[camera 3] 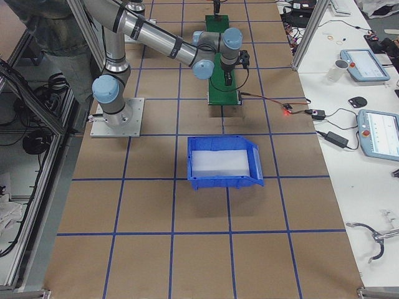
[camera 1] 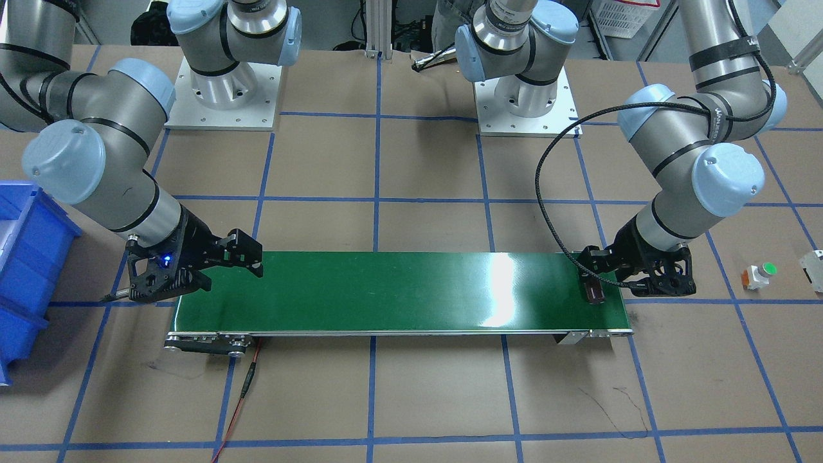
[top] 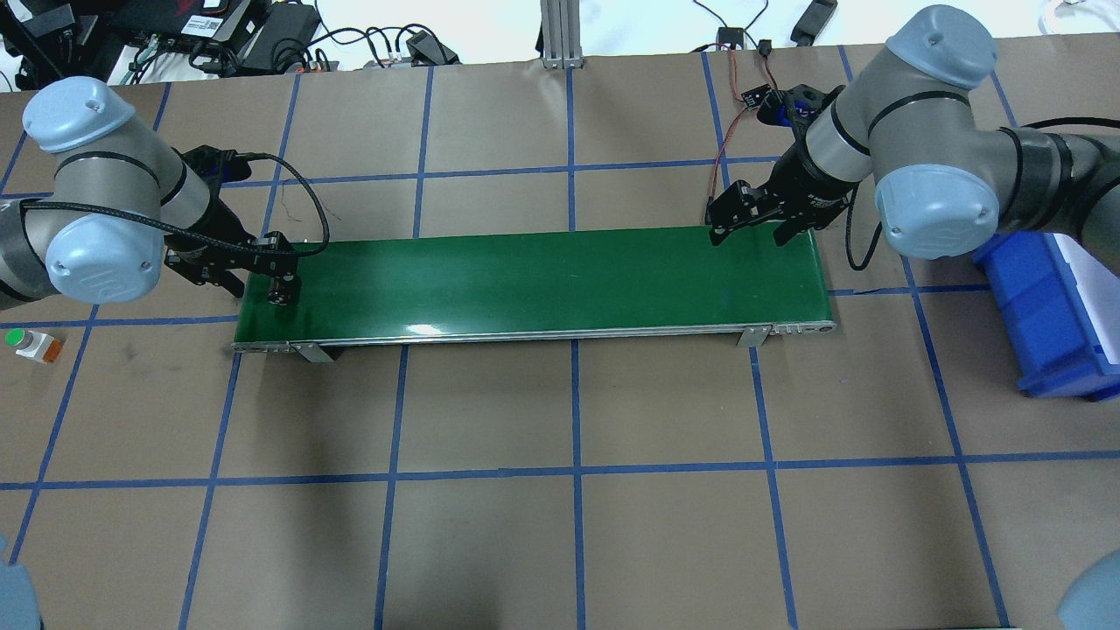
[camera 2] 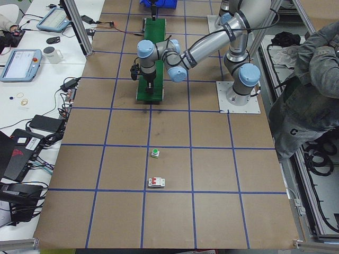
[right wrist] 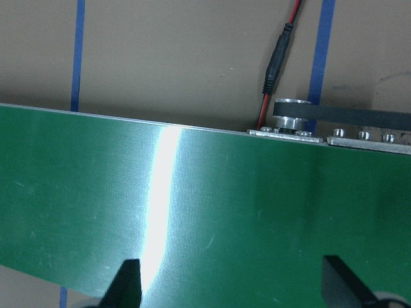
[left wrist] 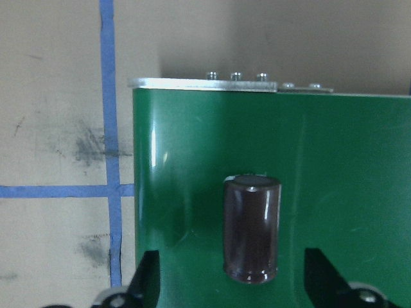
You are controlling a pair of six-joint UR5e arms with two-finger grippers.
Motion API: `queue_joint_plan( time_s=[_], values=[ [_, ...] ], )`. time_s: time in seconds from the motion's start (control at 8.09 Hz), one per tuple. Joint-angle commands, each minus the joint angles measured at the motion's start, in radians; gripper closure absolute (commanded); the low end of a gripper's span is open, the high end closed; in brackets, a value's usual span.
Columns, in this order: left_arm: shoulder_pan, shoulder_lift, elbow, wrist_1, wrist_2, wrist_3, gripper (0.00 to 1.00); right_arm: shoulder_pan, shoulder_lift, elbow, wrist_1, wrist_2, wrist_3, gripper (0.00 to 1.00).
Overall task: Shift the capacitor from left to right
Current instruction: 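Carry the capacitor with the left gripper over the conveyor's near end, then open the left gripper to set the capacitor on the belt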
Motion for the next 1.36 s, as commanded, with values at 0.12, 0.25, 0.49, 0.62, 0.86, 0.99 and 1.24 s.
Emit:
queue_joint_plan(
  time_s=[0.12,0.25,0.49,0.62,0.86,0.99,1.24],
  values=[
    [-0.002,0.058,0.002,-0.001,0.024,0.012,0.00,0.000,0.000,0.000,0.000,-0.002,-0.003,0.00],
    [-0.002,0.096,0.002,0.001,0.026,0.057,0.00,0.000,0.001,0.000,0.000,-0.002,-0.011,0.00],
    [-0.002,0.191,0.002,0.014,0.137,0.097,0.00,0.000,0.003,0.002,0.000,-0.043,-0.017,0.00],
    [-0.002,0.216,0.000,0.013,0.163,0.104,0.00,0.000,0.003,0.003,-0.002,-0.026,-0.014,0.00],
    [-0.008,0.251,0.002,0.011,0.164,0.103,0.00,0.002,0.003,0.005,0.000,0.001,0.000,0.00],
    [-0.018,0.269,0.011,0.001,0.165,0.094,0.00,0.002,0.005,0.008,0.003,0.038,0.005,0.00],
    [-0.090,0.265,0.160,-0.165,0.170,0.050,0.00,0.003,0.005,0.008,0.003,0.046,0.034,0.00]
  ],
)
